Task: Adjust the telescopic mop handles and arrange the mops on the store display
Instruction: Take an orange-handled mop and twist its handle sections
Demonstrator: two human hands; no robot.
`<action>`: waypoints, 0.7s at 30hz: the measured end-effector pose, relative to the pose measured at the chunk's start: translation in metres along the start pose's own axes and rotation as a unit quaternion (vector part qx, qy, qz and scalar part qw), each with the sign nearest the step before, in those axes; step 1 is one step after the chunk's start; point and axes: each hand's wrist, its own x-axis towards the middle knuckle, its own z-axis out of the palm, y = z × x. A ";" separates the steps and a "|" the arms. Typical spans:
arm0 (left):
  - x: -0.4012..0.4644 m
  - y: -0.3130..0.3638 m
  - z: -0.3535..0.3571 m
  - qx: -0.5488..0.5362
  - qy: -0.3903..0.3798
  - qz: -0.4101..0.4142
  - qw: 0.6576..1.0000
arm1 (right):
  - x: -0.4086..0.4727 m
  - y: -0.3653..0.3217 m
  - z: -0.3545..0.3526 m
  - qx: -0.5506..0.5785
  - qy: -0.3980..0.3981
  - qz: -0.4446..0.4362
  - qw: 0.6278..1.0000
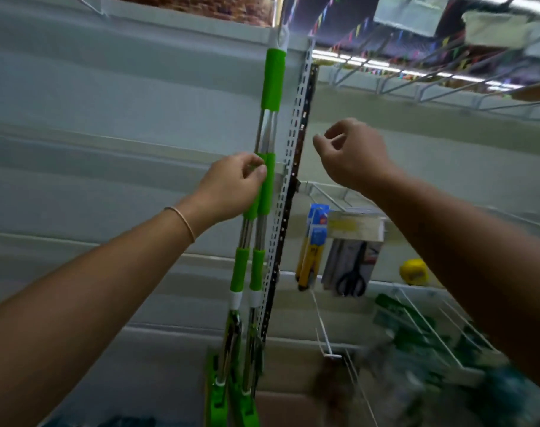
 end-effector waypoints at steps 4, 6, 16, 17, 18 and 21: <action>-0.014 0.039 0.039 0.014 0.002 0.072 0.997 | -0.030 0.032 -0.040 -0.050 0.021 0.021 0.998; -0.019 0.067 0.059 0.010 0.004 0.118 0.993 | -0.044 0.052 -0.065 -0.076 0.038 0.034 0.996; -0.039 0.215 0.209 -0.034 -0.079 0.232 0.969 | -0.134 0.195 -0.223 -0.159 0.080 0.130 0.975; -0.043 0.229 0.234 -0.035 -0.099 0.234 0.967 | -0.145 0.213 -0.242 -0.170 0.081 0.139 0.972; -0.049 0.243 0.259 -0.036 -0.123 0.237 0.963 | -0.157 0.232 -0.260 -0.180 0.081 0.148 0.969; -0.071 0.291 0.333 -0.046 -0.194 0.263 0.944 | -0.196 0.287 -0.316 -0.205 0.083 0.186 0.957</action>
